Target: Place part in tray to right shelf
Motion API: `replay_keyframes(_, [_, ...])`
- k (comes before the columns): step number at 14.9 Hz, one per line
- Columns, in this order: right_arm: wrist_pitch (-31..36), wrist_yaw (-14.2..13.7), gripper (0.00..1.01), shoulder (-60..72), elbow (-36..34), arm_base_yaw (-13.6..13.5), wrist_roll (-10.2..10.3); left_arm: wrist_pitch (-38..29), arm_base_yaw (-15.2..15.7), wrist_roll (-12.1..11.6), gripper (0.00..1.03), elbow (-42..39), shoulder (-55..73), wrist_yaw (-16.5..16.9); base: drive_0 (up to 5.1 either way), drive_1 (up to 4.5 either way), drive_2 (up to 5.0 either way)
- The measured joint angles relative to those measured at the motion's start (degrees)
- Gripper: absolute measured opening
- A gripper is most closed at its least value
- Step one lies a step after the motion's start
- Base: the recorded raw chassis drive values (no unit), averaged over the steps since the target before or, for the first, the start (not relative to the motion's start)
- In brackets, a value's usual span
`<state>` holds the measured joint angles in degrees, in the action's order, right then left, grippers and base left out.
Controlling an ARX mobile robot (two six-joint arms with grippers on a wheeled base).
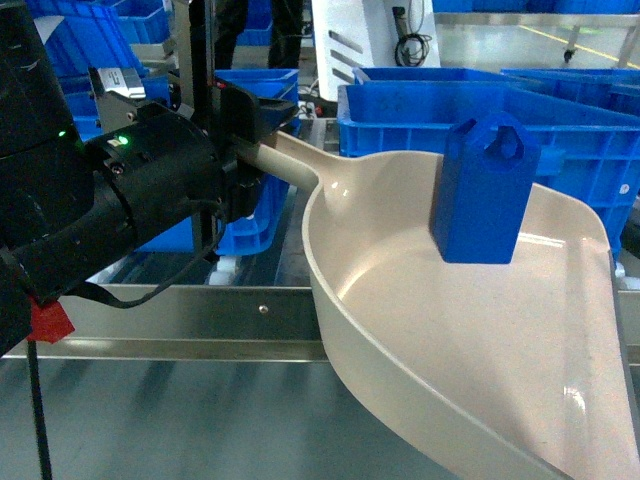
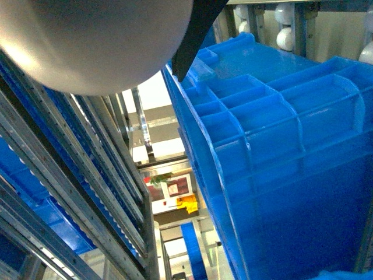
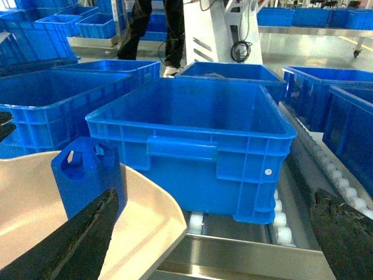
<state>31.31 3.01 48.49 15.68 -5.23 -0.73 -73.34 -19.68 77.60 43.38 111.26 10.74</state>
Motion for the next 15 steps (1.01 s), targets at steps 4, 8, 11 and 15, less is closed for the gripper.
replay_keyframes(4, [0.0,0.0,0.98,0.0,0.0,0.0,0.0,0.0,0.4,0.0,0.12,0.0,0.0,-0.3,0.0,0.0,0.0])
replay_keyframes(8, [0.0,0.0,0.98,0.0,0.0,0.0,0.0,0.0,0.4,0.0,0.12,0.0,0.0,-0.3,0.0,0.0,0.0])
replay_keyframes(11, [0.0,0.0,0.98,0.0,0.0,0.0,0.0,0.0,0.4,0.0,0.12,0.0,0.0,-0.2,0.0,0.0,0.0])
replay_keyframes(15, [0.0,0.0,0.98,0.0,0.0,0.0,0.0,0.0,0.4,0.0,0.12,0.0,0.0,-0.3,0.0,0.0,0.0])
